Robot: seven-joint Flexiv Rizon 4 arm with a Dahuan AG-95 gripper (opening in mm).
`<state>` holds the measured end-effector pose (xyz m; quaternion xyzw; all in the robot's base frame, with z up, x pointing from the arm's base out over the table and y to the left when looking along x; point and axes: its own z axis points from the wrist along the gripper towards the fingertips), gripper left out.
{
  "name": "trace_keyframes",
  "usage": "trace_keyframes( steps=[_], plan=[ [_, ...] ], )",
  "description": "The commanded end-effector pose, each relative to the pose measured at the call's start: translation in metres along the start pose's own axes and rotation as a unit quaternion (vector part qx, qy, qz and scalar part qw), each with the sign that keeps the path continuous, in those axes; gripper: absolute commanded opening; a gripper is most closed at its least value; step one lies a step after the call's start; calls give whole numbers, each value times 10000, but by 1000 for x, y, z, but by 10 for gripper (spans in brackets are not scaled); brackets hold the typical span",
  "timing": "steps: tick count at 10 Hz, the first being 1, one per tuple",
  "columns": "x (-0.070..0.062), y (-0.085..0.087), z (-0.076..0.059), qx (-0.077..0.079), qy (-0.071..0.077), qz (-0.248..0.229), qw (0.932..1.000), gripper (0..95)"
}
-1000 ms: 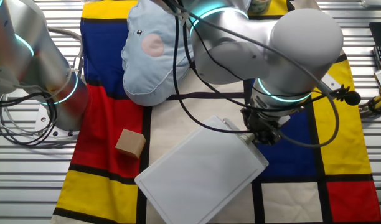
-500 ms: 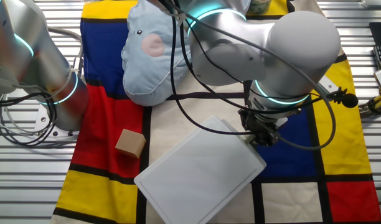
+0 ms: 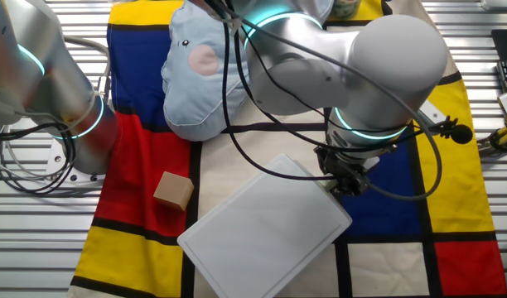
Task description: Grasp the handle and close the drawer
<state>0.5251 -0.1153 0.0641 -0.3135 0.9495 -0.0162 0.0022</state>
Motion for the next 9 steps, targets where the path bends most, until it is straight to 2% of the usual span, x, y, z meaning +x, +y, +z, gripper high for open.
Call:
trace_keyframes(
  steps=[1, 9],
  plan=[
    [0, -1, 1, 0, 72, 15, 10000, 0],
    [0, -1, 1, -47, 253, 69, 9996, 0]
  ],
)
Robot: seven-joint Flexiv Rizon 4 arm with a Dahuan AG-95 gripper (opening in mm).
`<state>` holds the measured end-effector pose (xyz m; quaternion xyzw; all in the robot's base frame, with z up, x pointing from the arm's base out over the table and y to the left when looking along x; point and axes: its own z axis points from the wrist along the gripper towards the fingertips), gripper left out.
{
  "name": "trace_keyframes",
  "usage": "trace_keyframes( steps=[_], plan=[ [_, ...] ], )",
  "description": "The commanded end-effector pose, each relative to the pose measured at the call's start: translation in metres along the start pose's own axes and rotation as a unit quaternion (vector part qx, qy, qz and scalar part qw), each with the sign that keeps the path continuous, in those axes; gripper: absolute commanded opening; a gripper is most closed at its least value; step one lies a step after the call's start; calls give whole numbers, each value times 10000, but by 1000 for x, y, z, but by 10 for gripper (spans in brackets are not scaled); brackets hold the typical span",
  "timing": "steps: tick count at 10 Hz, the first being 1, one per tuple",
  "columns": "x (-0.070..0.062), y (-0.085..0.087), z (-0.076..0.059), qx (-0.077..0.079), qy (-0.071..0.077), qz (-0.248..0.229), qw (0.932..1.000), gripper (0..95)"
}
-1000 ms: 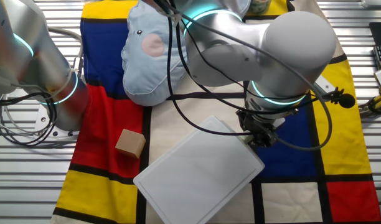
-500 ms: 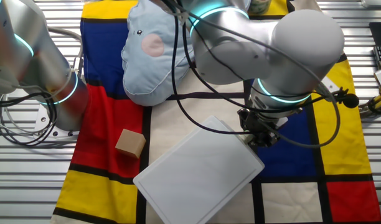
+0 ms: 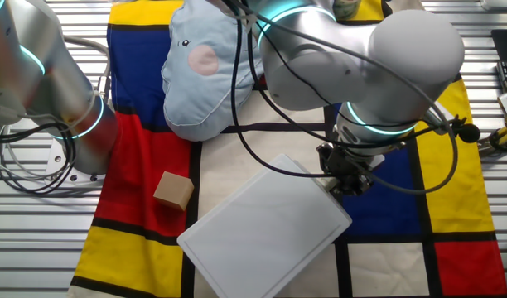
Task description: Grasp the handle and close the drawer
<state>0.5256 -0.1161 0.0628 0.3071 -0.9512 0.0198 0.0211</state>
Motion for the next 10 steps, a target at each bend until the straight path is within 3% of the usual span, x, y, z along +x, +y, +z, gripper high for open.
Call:
trace_keyframes(
  steps=[1, 10],
  plan=[
    [0, 0, 0, -4, 34, 10, 10000, 0],
    [6, 1, 0, 42, 227, 31, 9997, 0]
  ],
)
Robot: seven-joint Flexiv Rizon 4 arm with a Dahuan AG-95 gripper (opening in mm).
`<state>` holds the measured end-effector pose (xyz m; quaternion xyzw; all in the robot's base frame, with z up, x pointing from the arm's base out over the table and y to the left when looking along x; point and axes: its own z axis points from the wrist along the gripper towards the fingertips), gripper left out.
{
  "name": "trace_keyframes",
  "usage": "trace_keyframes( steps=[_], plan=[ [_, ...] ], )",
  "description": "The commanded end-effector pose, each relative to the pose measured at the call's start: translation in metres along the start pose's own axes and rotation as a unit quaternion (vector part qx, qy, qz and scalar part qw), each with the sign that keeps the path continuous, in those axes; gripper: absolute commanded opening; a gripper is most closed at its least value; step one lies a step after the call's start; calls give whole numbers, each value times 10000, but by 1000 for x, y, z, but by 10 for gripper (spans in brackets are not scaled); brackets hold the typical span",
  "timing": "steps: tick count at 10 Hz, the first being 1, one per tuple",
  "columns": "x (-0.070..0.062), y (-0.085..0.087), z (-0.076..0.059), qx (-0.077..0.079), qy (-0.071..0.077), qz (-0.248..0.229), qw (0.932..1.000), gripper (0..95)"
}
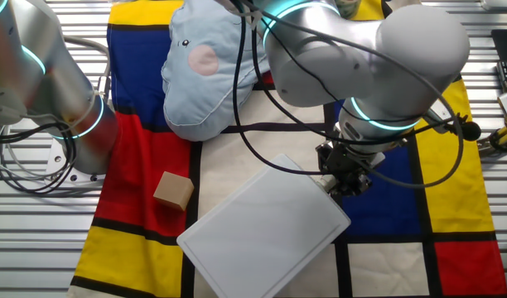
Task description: Grasp the handle and close the drawer
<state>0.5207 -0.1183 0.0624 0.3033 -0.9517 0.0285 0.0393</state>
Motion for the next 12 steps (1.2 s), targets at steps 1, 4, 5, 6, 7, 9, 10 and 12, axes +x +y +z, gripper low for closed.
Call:
trace_keyframes(
  steps=[1, 4, 5, 6, 7, 9, 10, 12],
  plan=[
    [1, -1, 0, 15, 59, 3, 10000, 0],
    [1, 0, 0, -6, 97, 36, 9999, 0],
    [2, 0, 0, -18, 136, 53, 9999, 0],
    [2, 0, 0, -7, 147, 54, 9999, 0],
    [3, 0, 0, 10, 158, 50, 9999, 0],
    [4, 0, 0, 40, 207, 59, 9998, 0],
    [4, 0, 0, 40, 210, 59, 9998, 0],
    [6, -1, -1, 26, 209, 69, 9998, 0]
  ],
)
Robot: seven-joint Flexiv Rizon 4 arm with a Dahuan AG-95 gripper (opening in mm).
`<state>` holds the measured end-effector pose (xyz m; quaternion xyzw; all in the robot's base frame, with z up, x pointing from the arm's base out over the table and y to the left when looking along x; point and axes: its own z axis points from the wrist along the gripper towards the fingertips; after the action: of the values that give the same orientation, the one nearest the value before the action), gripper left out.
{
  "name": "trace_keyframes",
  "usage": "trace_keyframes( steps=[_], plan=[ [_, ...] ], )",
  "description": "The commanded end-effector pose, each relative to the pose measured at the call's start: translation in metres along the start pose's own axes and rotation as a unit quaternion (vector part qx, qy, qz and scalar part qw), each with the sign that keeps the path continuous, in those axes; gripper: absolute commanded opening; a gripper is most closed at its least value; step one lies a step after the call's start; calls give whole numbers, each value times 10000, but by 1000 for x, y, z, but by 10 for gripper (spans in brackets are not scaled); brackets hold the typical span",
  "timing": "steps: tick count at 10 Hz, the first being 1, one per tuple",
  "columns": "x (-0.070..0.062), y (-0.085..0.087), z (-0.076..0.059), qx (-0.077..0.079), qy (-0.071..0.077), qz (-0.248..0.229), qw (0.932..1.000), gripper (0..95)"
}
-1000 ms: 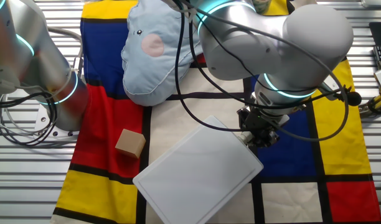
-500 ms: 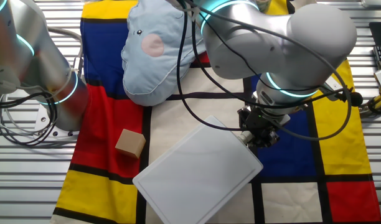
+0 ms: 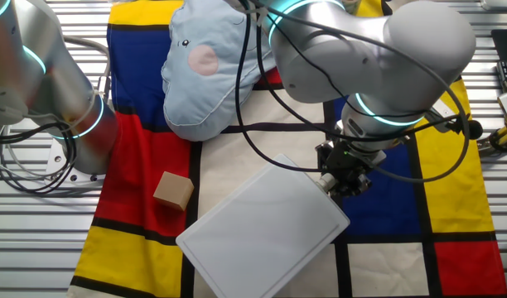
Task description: Grasp the handle and close the drawer
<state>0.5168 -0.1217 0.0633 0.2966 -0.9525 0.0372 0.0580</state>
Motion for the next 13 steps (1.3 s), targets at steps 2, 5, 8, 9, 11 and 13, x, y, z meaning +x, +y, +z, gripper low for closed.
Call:
trace_keyframes(
  steps=[2, 5, 8, 9, 11, 13],
  plan=[
    [2, 0, 1, -9, 38, 21, 10000, 0],
    [3, 1, 2, 1, 104, 28, 9999, 0],
    [3, 1, 2, 20, 173, 29, 9998, 0],
    [3, 1, 2, 12, 173, 31, 9998, 0],
    [3, 1, 2, 21, 208, 30, 9998, 0],
    [3, 1, 3, 26, 218, 32, 9998, 0]
  ],
)
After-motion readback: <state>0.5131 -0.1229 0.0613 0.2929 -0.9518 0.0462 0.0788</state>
